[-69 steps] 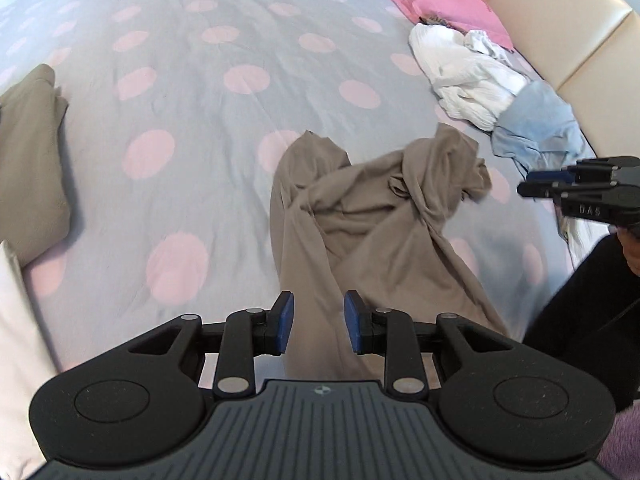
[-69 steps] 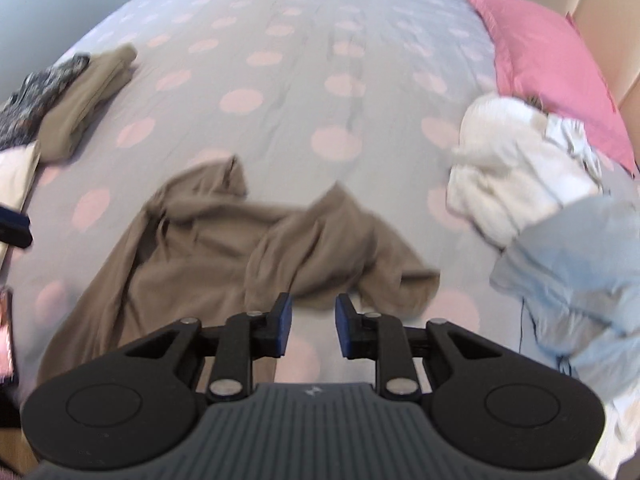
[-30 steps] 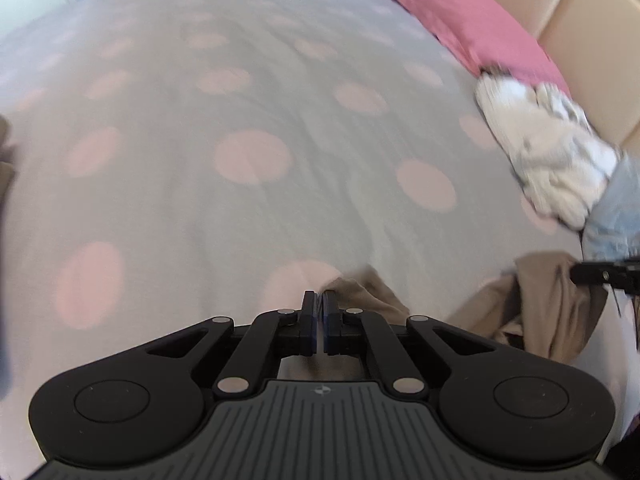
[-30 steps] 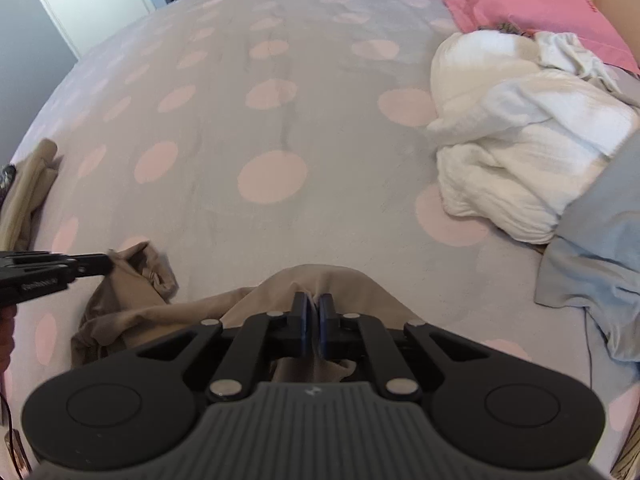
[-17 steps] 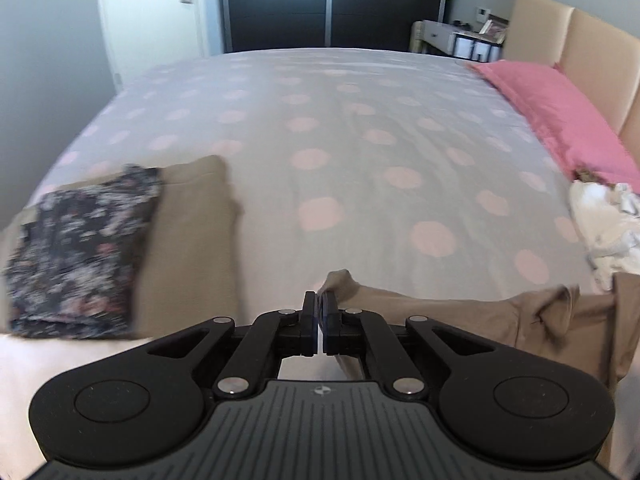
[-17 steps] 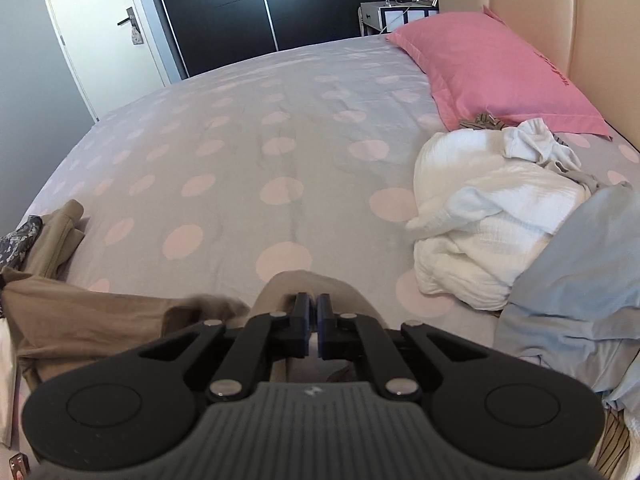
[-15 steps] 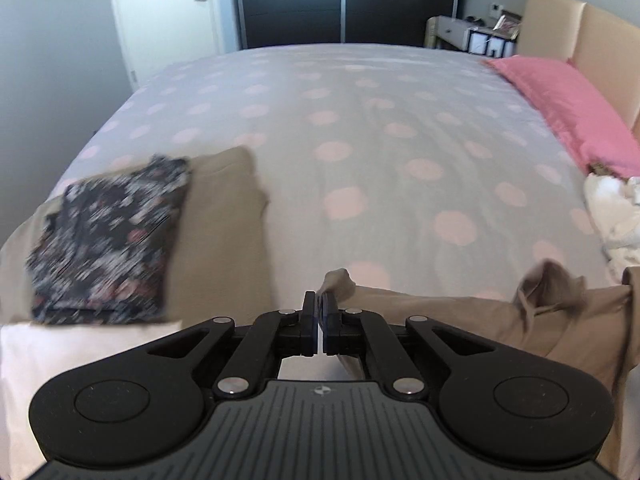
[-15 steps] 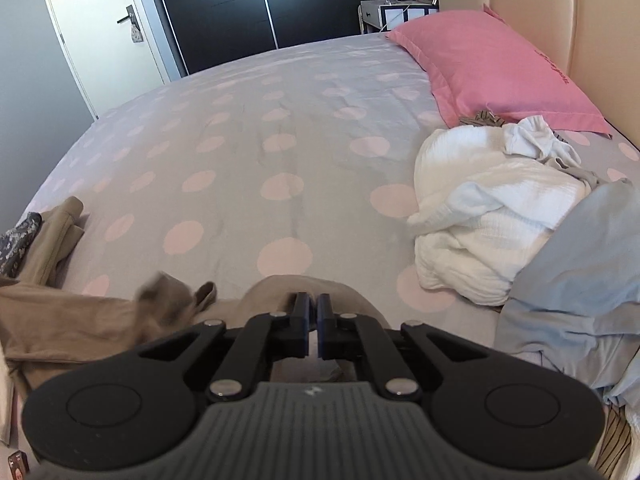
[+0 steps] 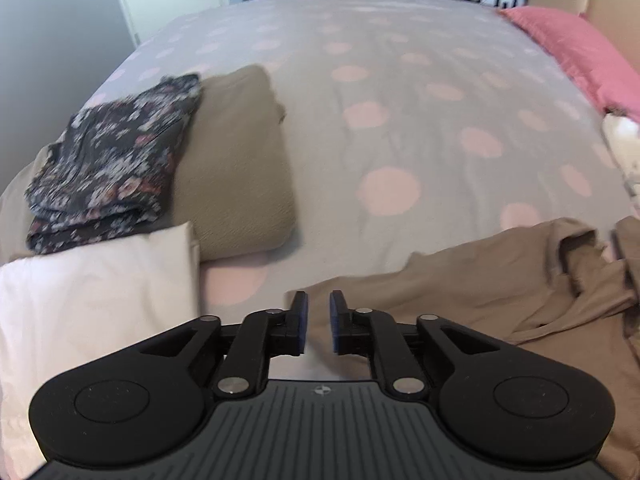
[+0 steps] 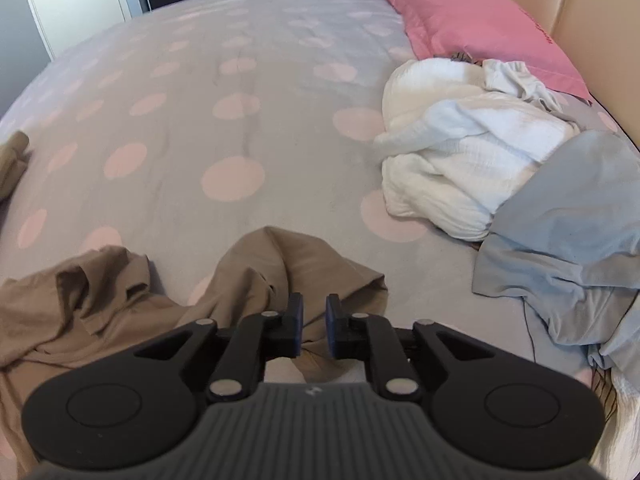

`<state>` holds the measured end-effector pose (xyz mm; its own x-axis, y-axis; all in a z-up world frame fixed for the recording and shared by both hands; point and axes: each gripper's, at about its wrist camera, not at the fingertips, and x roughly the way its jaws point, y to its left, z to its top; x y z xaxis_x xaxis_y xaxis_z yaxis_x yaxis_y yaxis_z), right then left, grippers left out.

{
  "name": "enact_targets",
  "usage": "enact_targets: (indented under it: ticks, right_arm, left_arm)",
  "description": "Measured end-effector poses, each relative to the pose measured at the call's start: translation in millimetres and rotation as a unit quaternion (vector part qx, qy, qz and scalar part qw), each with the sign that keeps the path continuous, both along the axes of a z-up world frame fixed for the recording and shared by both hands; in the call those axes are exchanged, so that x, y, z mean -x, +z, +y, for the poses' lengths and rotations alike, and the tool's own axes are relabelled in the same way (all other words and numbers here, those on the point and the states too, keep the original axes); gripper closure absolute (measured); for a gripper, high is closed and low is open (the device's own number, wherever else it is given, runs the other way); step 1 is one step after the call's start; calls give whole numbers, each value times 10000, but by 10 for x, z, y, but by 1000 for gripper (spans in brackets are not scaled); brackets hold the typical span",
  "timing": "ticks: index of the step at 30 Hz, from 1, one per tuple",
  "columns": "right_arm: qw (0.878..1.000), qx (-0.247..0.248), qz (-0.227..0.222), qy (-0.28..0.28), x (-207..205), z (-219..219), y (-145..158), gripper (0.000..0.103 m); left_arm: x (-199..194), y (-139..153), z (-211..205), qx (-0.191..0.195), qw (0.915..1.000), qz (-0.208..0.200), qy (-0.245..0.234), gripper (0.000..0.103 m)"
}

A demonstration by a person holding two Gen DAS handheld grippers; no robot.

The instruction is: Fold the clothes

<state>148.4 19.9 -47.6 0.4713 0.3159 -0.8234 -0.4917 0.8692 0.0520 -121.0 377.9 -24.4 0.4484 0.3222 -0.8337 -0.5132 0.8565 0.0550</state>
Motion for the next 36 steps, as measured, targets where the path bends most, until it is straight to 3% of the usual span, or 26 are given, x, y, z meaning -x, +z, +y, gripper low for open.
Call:
enact_targets:
  ticks: [6, 12, 15, 19, 26, 30, 31, 32, 35, 36]
  right_arm:
    - [9995, -217, -106, 217, 29, 135, 69, 74]
    - [9992, -176, -15, 371, -30, 250, -15, 73]
    - [9987, -167, -22, 473, -40, 291, -23, 71]
    - [9981, -104, 58, 602, -64, 352, -74, 69]
    - [9984, 47, -22, 561, -211, 431, -187, 62]
    - [9991, -69, 301, 300, -375, 393, -298, 62]
    - [9989, -103, 365, 272, -397, 387, -323, 62]
    - [9987, -134, 421, 251, -414, 383, -346, 63]
    - [9976, -165, 537, 406, -396, 407, -394, 93]
    - [9977, -132, 481, 455, -373, 415, -389, 96]
  left_arm:
    - [-339, 83, -444, 288, 9960, -366, -758, 78]
    - [-852, -74, -875, 622, 9850, -520, -1522, 71]
    - [-1074, -151, -1010, 756, 9798, -647, -1736, 63]
    - [-1318, -260, -1150, 819, 9762, -670, -1893, 58]
    - [-1603, -547, -1319, 677, 9772, -423, -1969, 57]
    - [-1731, -699, -1378, 686, 9769, -293, -2005, 57]
    - [-1763, -737, -1393, 688, 9768, -261, -2013, 58]
    - [-1794, -770, -1399, 696, 9771, -226, -1999, 70]
    - [-1830, -793, -1299, 770, 9820, -179, -1714, 99]
    - [-1808, -760, -1243, 768, 9837, -221, -1609, 100]
